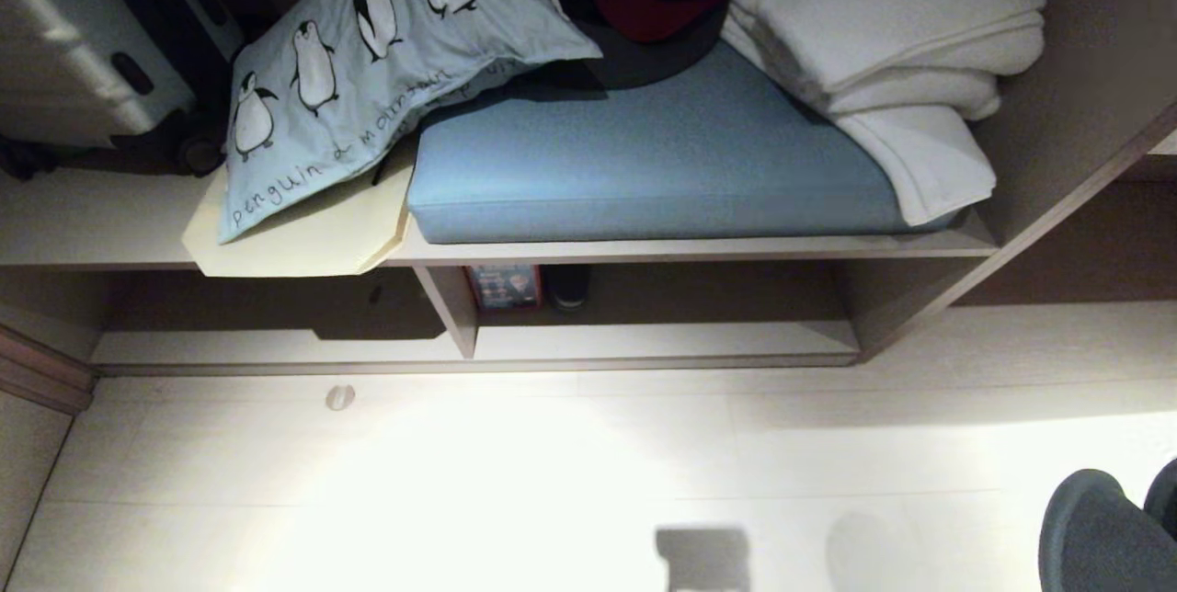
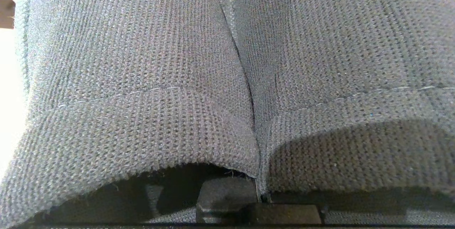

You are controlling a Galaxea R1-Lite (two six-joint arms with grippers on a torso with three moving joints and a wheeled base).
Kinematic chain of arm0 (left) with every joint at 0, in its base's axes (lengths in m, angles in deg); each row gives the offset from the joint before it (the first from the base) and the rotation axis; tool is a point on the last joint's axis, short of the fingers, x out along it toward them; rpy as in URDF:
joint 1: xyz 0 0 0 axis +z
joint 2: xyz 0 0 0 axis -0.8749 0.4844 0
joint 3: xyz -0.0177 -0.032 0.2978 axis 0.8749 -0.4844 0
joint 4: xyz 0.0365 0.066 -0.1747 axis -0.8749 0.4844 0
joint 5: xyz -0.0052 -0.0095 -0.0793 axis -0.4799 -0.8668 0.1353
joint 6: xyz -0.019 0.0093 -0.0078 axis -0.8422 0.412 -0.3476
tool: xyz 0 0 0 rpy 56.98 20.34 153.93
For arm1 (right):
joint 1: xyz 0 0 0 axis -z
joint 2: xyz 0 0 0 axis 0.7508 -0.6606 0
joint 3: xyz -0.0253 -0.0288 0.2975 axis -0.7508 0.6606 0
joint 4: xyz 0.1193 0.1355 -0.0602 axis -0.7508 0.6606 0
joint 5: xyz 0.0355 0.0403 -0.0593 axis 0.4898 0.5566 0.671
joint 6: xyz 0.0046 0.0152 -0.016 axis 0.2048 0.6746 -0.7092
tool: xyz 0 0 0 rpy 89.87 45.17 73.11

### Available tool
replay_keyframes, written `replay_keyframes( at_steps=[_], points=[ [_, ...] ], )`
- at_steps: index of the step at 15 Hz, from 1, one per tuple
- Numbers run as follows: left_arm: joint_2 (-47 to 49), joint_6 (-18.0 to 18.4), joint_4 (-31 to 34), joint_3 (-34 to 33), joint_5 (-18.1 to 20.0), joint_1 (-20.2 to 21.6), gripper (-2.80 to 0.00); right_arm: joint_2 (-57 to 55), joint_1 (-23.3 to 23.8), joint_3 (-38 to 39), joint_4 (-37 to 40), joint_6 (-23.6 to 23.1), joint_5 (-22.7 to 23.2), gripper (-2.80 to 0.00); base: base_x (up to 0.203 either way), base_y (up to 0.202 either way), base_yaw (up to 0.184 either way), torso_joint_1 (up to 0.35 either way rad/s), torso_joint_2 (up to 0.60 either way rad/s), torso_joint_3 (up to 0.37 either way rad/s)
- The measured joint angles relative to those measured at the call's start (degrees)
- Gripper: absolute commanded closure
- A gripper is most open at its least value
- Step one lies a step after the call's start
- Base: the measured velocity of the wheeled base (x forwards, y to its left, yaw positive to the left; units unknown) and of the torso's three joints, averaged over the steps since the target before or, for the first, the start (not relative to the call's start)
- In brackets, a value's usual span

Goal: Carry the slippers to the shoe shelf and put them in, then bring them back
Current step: Place the slippers into the shoe cabinet

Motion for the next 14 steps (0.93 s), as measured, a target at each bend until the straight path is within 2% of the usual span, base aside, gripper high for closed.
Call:
replay_keyframes(
  at_steps=[14],
  points=[
    [0.00,-0.01,0.00,-0.01,0.01,0.00,0.00,0.00,0.00,-0.02,0.00,0.00,0.00,0.00,0.000,0.000,0.000,0.002,0.00,-0.198]
  ],
)
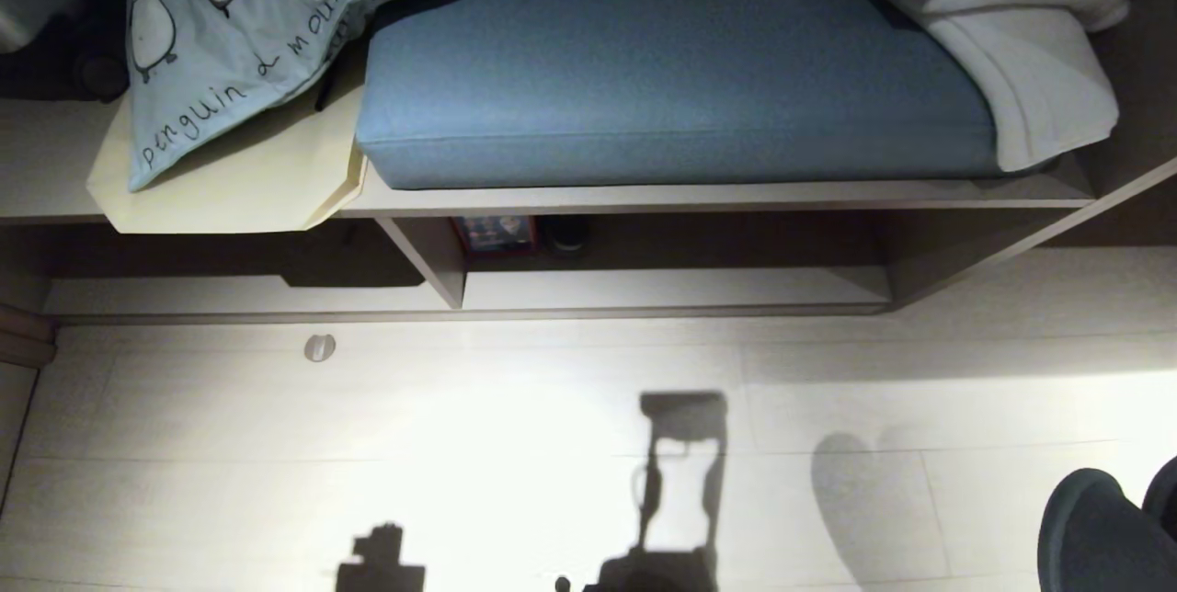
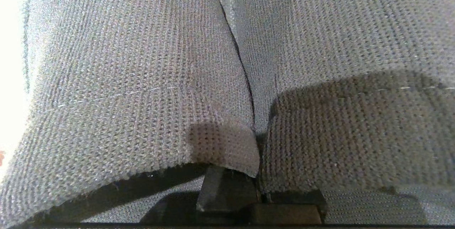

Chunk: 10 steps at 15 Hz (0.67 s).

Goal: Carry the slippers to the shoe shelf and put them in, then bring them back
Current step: Place the slippers into the shoe cabinet

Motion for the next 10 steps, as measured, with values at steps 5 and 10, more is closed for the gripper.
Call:
replay_keyframes(
  at_steps=[5,10],
  points=[
    [0.00,-0.01,0.00,0.00,-0.01,0.00,0.00,0.00,0.02,-0.05,0.02,0.00,-0.02,0.00,0.000,0.000,0.000,0.001,0.01,-0.194],
    [0.00,-0.01,0.02,0.01,0.01,0.00,0.00,0.00,0.02,0.00,0.00,0.00,-0.01,0.00,0.000,0.000,0.000,-0.001,0.01,-0.200]
  ],
)
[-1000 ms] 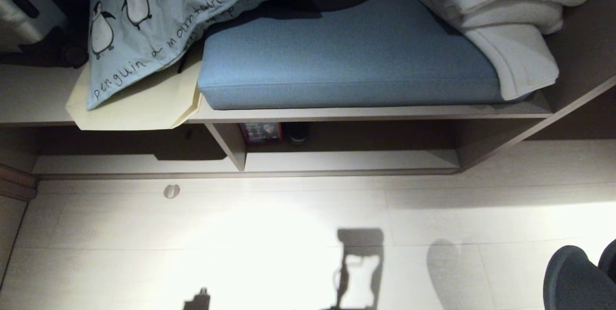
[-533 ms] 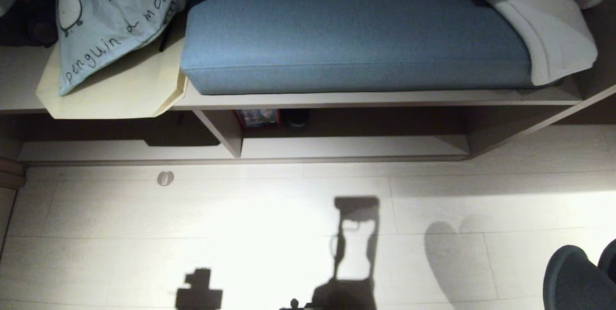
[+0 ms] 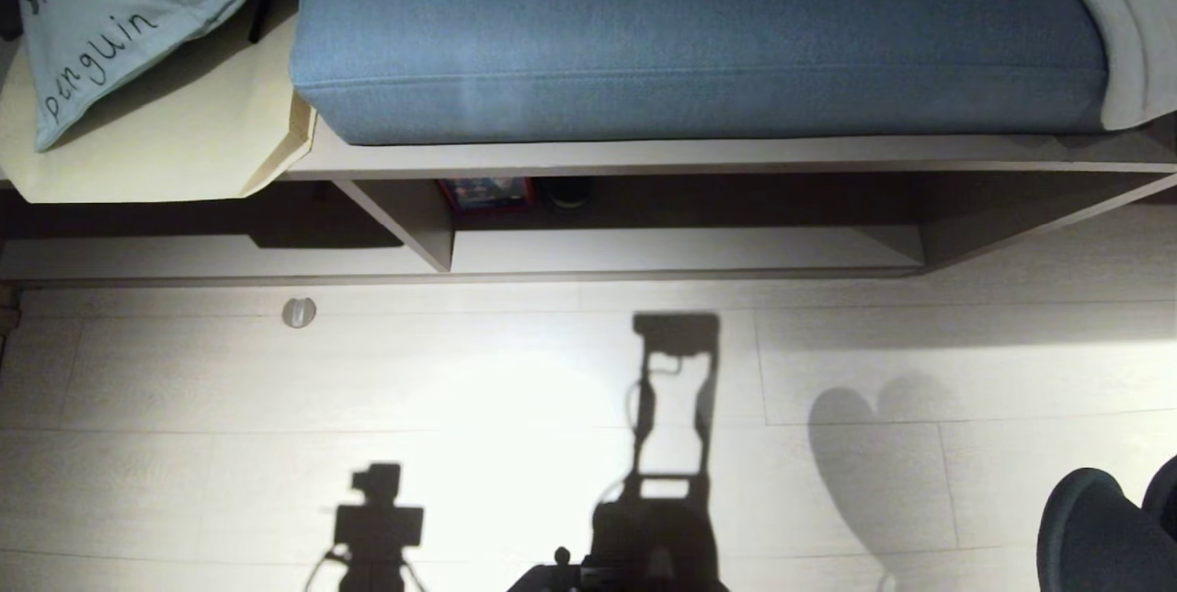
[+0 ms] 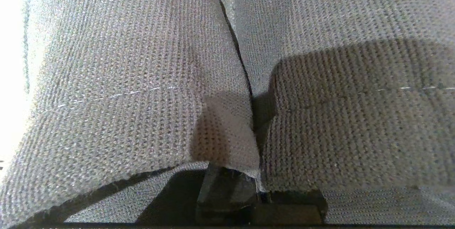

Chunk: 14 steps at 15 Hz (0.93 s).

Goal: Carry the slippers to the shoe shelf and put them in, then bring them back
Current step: Place the slippers into the shoe cabinet

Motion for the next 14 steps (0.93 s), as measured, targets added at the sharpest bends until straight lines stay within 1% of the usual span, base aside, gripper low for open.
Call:
replay_keyframes(
  at_steps=[14],
  points=[
    [0.00,-0.01,-0.03,0.00,-0.02,0.00,0.00,0.00,-0.05,-0.02,0.00,0.00,-0.01,0.00,0.000,0.000,0.000,0.003,0.00,-0.198]
  ],
)
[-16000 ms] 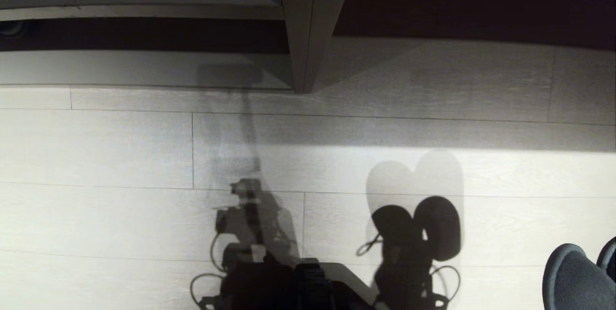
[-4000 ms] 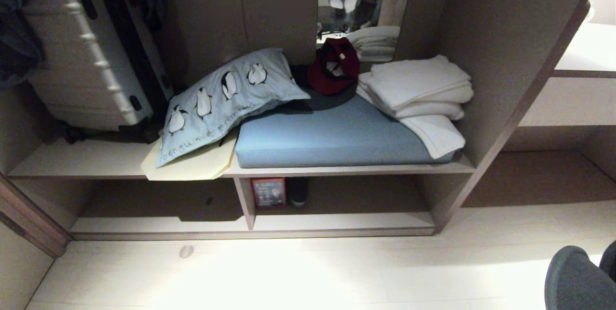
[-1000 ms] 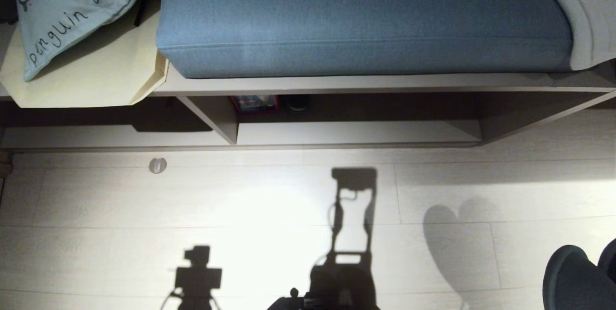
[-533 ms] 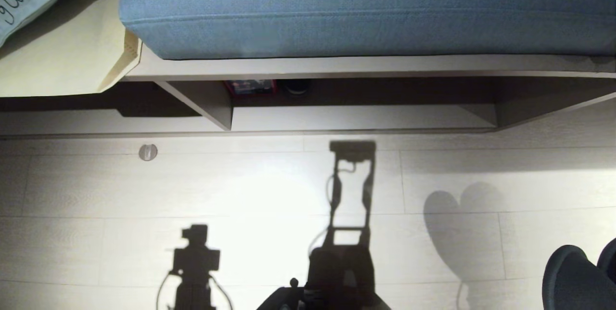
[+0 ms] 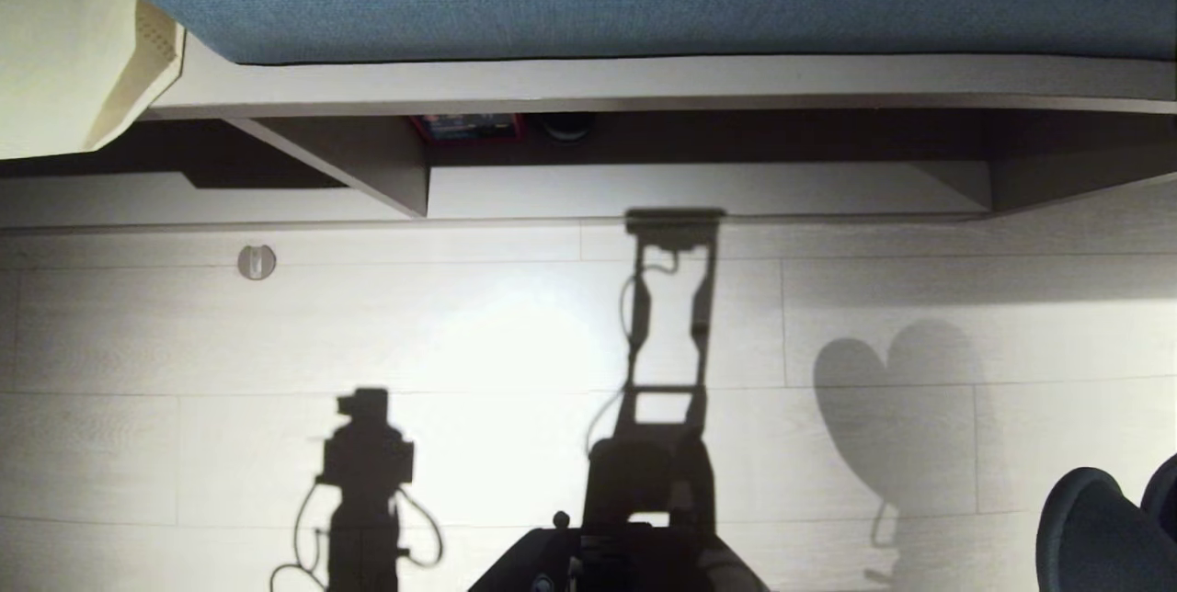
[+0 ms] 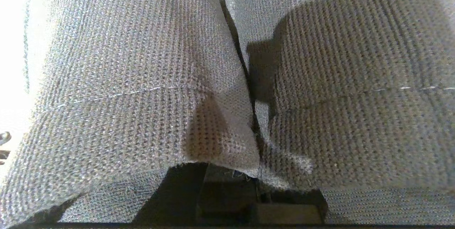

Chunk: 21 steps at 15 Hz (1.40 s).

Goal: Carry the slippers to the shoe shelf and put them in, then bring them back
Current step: Place the slippers into the shoe cabinet

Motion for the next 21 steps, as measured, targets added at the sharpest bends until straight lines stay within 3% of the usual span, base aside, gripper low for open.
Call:
replay_keyframes(
  at_steps=[17,21],
  points=[
    [0.00,0.02,0.00,0.00,0.01,0.00,0.00,-0.02,0.00,0.02,-0.02,0.00,0.00,0.00,0.000,0.000,0.000,0.002,0.00,-0.197],
    [0.00,0.02,0.00,-0.01,0.01,0.00,0.00,-0.05,0.02,0.00,-0.02,0.02,0.00,0.00,0.000,0.000,0.000,0.001,0.00,-0.046]
  ],
)
